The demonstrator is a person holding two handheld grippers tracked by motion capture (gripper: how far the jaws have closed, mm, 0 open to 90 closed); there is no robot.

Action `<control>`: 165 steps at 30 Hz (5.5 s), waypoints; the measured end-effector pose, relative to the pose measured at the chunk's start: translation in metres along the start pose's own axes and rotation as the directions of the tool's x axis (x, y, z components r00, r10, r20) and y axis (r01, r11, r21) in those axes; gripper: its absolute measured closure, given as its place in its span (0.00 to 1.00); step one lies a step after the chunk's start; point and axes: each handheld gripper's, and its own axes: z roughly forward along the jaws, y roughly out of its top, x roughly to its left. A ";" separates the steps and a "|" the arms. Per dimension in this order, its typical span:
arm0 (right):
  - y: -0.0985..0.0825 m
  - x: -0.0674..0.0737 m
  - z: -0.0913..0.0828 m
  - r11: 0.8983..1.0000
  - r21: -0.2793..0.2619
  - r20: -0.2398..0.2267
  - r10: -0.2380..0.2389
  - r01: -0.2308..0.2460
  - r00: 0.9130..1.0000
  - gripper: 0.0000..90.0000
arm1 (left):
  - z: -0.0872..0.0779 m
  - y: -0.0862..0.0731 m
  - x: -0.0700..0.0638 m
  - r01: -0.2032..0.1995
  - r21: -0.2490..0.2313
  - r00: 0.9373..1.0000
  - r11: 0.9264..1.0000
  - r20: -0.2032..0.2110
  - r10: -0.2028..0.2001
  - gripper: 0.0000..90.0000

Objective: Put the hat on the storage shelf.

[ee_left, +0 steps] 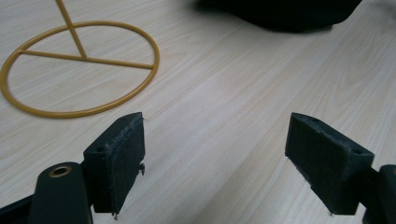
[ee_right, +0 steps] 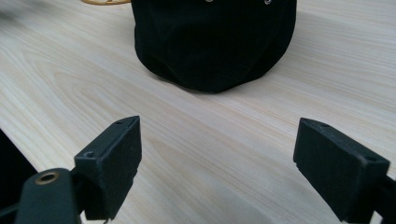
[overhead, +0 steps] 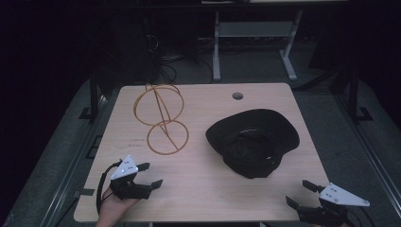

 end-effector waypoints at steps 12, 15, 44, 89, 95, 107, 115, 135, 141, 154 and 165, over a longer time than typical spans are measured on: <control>0.000 0.001 -0.004 1.000 -0.011 -0.006 0.009 -0.009 1.000 0.16 | 0.007 0.009 -0.013 -0.038 0.003 0.998 0.999 0.040 0.038 0.22; 0.002 0.002 -0.004 1.000 -0.008 -0.005 -0.002 0.002 1.000 0.16 | 0.007 0.015 -0.019 -0.051 0.000 0.997 0.999 0.053 0.051 0.22; 0.002 0.000 -0.008 1.000 -0.019 -0.024 -0.002 0.002 1.000 0.16 | 0.043 0.109 -0.070 -0.229 -0.011 0.953 0.973 0.203 0.227 0.21; 0.006 0.002 0.005 0.999 -0.035 -0.092 0.007 -0.010 0.996 0.16 | 0.143 0.157 -0.100 -0.410 0.069 0.880 0.909 0.294 0.374 0.88; 0.016 0.010 0.010 0.999 -0.041 -0.095 -0.015 0.011 0.995 0.16 | 0.132 0.161 -0.099 -0.370 -0.002 0.884 0.929 0.306 0.353 0.97; 0.043 0.015 0.019 0.994 -0.110 -0.122 -0.018 0.004 0.992 0.16 | 0.120 0.159 -0.083 -0.255 -0.056 0.901 0.965 0.349 0.259 0.97; 0.061 0.018 0.034 0.993 -0.119 -0.131 -0.032 0.017 0.991 0.15 | 0.116 0.163 -0.085 -0.235 -0.079 0.891 0.969 0.380 0.247 0.97; 0.070 0.014 0.057 0.992 -0.126 -0.154 0.001 -0.021 0.988 0.23 | 0.119 0.172 -0.099 -0.246 -0.116 0.861 0.962 0.429 0.272 0.97; 0.068 0.015 0.062 0.991 -0.134 -0.172 -0.013 -0.010 0.985 0.52 | 0.120 0.172 -0.102 -0.255 -0.117 0.856 0.960 0.434 0.280 0.97; 0.069 0.018 0.064 0.988 -0.152 -0.155 -0.035 0.011 0.987 0.85 | 0.117 0.169 -0.105 -0.281 -0.103 0.857 0.954 0.421 0.297 0.97; 0.073 0.015 0.056 0.985 -0.172 -0.148 -0.014 -0.011 0.989 0.89 | 0.100 0.168 -0.100 -0.294 -0.085 0.881 0.952 0.362 0.305 0.73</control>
